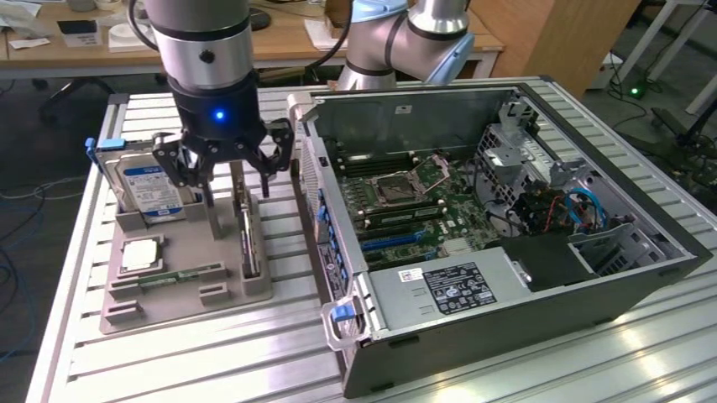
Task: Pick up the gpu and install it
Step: 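Pick up the gpu and move the gpu toward the slot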
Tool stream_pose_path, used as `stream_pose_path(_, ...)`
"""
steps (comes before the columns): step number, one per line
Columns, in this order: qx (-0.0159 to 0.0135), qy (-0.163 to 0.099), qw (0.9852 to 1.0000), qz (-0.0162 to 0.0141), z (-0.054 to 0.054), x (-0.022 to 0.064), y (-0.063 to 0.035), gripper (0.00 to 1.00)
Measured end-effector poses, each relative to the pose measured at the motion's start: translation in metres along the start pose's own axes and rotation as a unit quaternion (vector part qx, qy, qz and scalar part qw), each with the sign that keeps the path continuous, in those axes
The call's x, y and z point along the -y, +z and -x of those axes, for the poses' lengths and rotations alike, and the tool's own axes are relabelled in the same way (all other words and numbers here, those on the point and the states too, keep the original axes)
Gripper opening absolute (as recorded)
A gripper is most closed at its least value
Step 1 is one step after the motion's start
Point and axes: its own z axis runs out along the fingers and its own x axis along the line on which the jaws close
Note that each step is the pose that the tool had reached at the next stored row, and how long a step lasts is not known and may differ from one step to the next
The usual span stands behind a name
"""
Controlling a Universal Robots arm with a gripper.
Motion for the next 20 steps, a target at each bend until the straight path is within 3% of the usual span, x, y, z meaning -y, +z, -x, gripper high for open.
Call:
stream_pose_path(15,-0.0001,-0.008,1.0000,-0.0002,0.000,-0.0018,0.0149,0.71)
stream_pose_path(20,-0.0008,-0.019,0.9998,-0.0022,0.000,-0.0030,0.0188,0.71)
